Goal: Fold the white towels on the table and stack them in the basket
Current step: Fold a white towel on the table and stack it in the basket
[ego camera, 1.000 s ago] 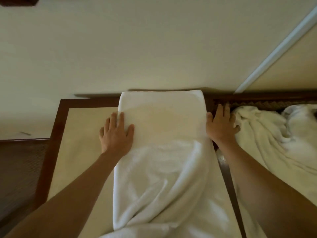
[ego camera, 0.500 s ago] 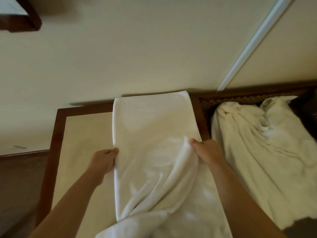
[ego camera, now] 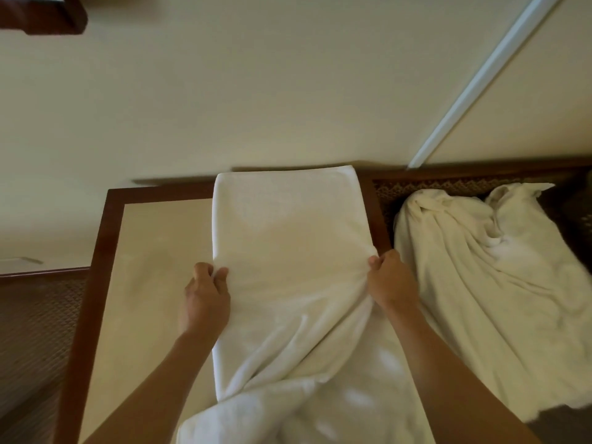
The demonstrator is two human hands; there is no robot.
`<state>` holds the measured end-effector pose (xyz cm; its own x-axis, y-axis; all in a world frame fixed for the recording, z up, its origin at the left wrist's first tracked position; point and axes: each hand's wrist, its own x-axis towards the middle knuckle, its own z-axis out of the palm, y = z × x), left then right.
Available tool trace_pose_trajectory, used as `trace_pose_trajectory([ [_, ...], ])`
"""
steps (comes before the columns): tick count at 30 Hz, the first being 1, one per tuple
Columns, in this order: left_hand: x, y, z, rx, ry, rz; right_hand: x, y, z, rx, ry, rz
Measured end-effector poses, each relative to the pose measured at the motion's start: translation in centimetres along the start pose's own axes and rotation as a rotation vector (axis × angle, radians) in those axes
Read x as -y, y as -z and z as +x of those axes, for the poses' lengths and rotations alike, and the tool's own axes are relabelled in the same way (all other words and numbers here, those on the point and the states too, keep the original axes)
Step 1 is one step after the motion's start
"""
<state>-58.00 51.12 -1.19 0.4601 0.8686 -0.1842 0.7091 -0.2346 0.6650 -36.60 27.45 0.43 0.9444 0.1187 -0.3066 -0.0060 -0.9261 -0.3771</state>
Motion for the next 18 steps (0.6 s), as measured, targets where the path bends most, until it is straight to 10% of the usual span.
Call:
trace_pose_trajectory([
  [18,2.2,1.1,-4.0,0.113,0.023,0.066,1.3,0.0,-1.1,0.013,-0.005,0.083],
])
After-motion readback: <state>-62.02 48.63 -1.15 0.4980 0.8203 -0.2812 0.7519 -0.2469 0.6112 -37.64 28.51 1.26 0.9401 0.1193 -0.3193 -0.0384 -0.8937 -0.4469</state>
